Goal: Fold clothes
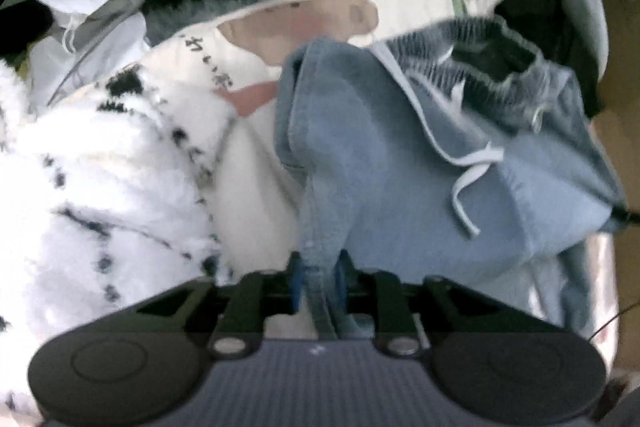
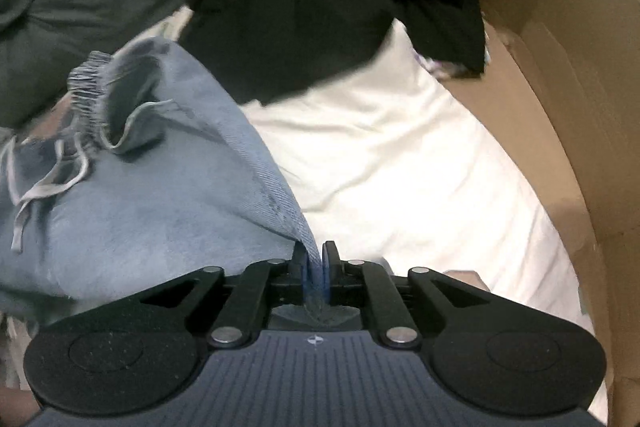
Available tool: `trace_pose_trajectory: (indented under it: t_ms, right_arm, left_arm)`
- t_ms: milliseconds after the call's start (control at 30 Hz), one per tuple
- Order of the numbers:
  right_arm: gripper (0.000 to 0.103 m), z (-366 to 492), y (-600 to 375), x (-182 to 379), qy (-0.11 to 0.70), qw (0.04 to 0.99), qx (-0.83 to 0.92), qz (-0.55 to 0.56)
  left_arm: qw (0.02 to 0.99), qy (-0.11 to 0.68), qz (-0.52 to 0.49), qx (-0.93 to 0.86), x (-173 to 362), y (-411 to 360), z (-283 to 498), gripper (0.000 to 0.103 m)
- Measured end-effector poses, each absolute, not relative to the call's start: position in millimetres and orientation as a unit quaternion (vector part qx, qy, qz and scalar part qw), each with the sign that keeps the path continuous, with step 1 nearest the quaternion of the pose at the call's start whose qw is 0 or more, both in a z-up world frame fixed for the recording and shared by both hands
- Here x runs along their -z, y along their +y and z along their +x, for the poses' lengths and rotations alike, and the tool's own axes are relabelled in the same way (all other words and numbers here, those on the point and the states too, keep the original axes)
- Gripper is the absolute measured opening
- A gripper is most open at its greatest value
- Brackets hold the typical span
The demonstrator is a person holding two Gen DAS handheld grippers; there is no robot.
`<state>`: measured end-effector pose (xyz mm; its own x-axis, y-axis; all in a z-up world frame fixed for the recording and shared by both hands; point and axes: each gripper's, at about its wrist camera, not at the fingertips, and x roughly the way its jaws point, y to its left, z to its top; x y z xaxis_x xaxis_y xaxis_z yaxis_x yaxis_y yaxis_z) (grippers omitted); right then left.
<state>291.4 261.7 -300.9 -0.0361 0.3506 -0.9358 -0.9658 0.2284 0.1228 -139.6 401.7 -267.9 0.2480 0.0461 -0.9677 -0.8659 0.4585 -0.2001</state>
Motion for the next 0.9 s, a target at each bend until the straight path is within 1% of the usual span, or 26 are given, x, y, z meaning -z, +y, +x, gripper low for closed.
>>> trace_pose_trajectory:
  t_ms: [33, 67, 100, 133, 167, 200, 400, 467, 600, 667, 733, 767, 800, 900]
  right_arm:
    - [0.014, 292.8, 261.7, 302.5, 0.484, 0.62, -0.531, -0.315]
    - [0.018, 292.2, 261.9, 302.1, 0.481, 0.622, -0.531, -0.316]
    - [0.028, 290.8, 262.5, 300.9, 0.476, 0.626, -0.53, -0.319]
    - [0.031, 287.7, 263.6, 297.9, 0.467, 0.63, -0.529, -0.325]
    - [0.036, 284.8, 264.2, 294.8, 0.457, 0.633, -0.531, -0.328]
    - [0.039, 282.4, 265.1, 291.8, 0.449, 0.636, -0.533, -0.331]
    - [0.054, 279.7, 271.1, 271.0, 0.41, 0.663, -0.539, -0.319]
    - [0.055, 282.3, 274.3, 266.3, 0.404, 0.673, -0.537, -0.309]
    - [0.055, 278.6, 279.2, 262.3, 0.392, 0.679, -0.542, -0.303]
    - [0.055, 275.5, 280.8, 261.9, 0.385, 0.679, -0.547, -0.301]
    - [0.055, 271.5, 282.6, 262.1, 0.379, 0.678, -0.551, -0.305]
    - [0.055, 269.3, 283.4, 262.6, 0.377, 0.677, -0.552, -0.307]
    - [0.055, 266.8, 283.8, 263.9, 0.377, 0.675, -0.554, -0.309]
    - [0.055, 259.1, 285.3, 267.4, 0.376, 0.667, -0.56, -0.315]
  left_arm:
    - [0.685, 0.513, -0.393, -0.337, 266.7, 400.9, -139.3, 0.029]
    - [0.687, 0.51, -0.391, -0.34, 264.6, 401.3, -139.7, 0.037]
    - [0.69, 0.502, -0.394, -0.342, 261.6, 403.1, -141.0, 0.042]
    - [0.693, 0.494, -0.398, -0.344, 258.5, 404.9, -142.3, 0.044]
    - [0.695, 0.485, -0.402, -0.346, 255.4, 406.6, -143.6, 0.049]
    - [0.697, 0.478, -0.404, -0.35, 252.6, 409.0, -145.0, 0.052]
    - [0.7, 0.446, -0.406, -0.384, 252.7, 433.1, -138.6, 0.054]
    - [0.702, 0.423, -0.411, -0.399, 255.0, 445.2, -136.5, 0.054]
    - [0.706, 0.397, -0.416, -0.414, 262.6, 462.8, -130.7, 0.052]
    - [0.7, 0.389, -0.42, -0.427, 269.3, 469.2, -130.9, 0.048]
    - [0.692, 0.376, -0.433, -0.439, 278.0, 476.3, -134.8, 0.037]
    - [0.687, 0.372, -0.437, -0.445, 282.6, 479.4, -136.3, 0.025]
    - [0.681, 0.372, -0.439, -0.453, 287.2, 481.9, -137.0, 0.021]
    - [0.672, 0.371, -0.447, -0.459, 300.4, 489.9, -136.6, 0.02]
